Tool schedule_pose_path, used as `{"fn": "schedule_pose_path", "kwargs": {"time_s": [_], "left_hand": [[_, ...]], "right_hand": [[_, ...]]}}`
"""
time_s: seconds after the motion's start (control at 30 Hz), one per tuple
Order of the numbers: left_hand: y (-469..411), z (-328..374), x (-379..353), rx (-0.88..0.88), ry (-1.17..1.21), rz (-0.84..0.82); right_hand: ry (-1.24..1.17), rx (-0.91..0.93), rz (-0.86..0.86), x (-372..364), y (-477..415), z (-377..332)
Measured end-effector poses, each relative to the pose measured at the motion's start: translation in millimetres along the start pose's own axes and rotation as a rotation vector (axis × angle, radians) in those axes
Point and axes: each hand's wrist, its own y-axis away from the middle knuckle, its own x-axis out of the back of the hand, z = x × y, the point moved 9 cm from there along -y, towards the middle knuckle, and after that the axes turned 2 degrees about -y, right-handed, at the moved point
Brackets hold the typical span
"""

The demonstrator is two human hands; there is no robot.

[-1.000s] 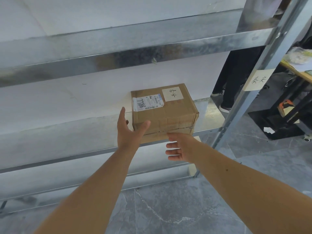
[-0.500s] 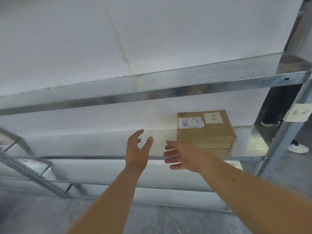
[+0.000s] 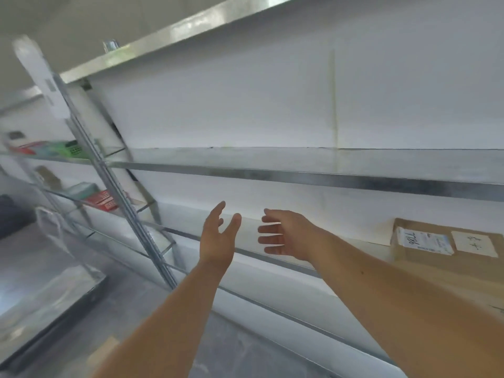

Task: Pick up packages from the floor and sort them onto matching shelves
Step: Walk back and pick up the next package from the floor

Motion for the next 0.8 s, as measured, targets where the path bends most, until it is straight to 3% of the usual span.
{"fn": "schedule_pose_path", "kwargs": {"time_s": [0.63, 0.8], "left_hand": [[-86, -5, 248, 0.004, 0.081, 0.195], [-107, -18, 318, 0.049, 0.082, 0.276]], "right_hand": [[-0.033, 0.126, -0.182, -294, -92, -44], [0.091, 0.226, -0.216, -368, -107, -57]]}}
